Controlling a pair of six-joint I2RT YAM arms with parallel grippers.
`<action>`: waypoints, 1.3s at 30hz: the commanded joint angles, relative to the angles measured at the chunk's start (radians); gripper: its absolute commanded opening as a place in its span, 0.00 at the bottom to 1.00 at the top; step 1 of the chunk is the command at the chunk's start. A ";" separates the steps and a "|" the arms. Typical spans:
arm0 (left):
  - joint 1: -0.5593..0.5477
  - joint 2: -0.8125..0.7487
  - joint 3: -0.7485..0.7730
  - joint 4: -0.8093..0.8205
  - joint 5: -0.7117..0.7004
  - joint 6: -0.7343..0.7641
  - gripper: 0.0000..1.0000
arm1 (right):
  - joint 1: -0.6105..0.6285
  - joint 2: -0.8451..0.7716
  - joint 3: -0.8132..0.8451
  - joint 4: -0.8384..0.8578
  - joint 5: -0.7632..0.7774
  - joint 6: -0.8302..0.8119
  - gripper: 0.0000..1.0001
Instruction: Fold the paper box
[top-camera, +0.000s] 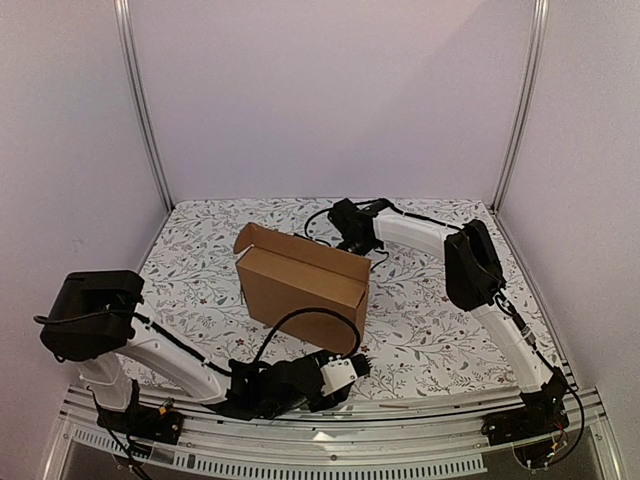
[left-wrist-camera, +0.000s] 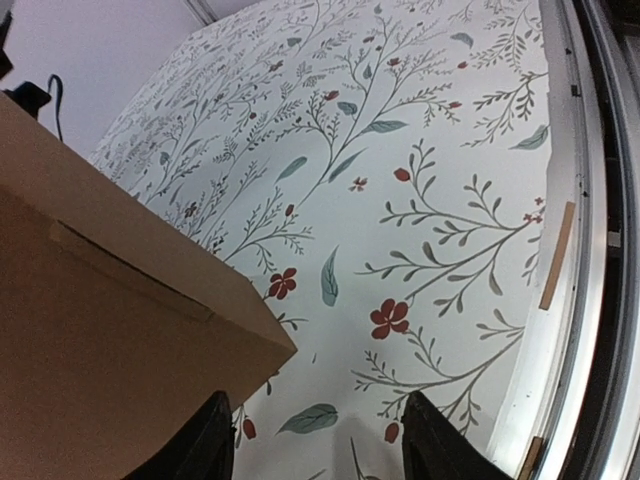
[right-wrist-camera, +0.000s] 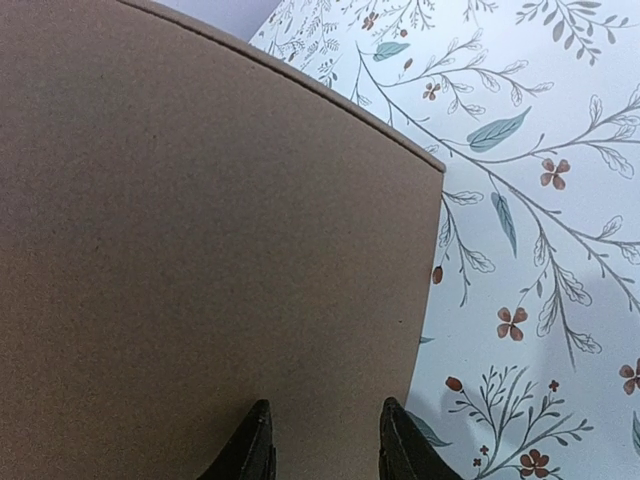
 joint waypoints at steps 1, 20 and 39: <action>-0.012 0.015 0.002 0.015 -0.023 0.000 0.57 | 0.009 0.026 0.019 0.007 -0.026 -0.014 0.35; 0.062 0.107 0.046 0.070 -0.025 0.078 0.58 | 0.061 0.071 0.065 0.007 -0.011 -0.005 0.37; 0.150 0.277 0.190 0.179 0.091 0.137 0.58 | -0.066 0.061 0.063 0.128 0.047 0.093 0.44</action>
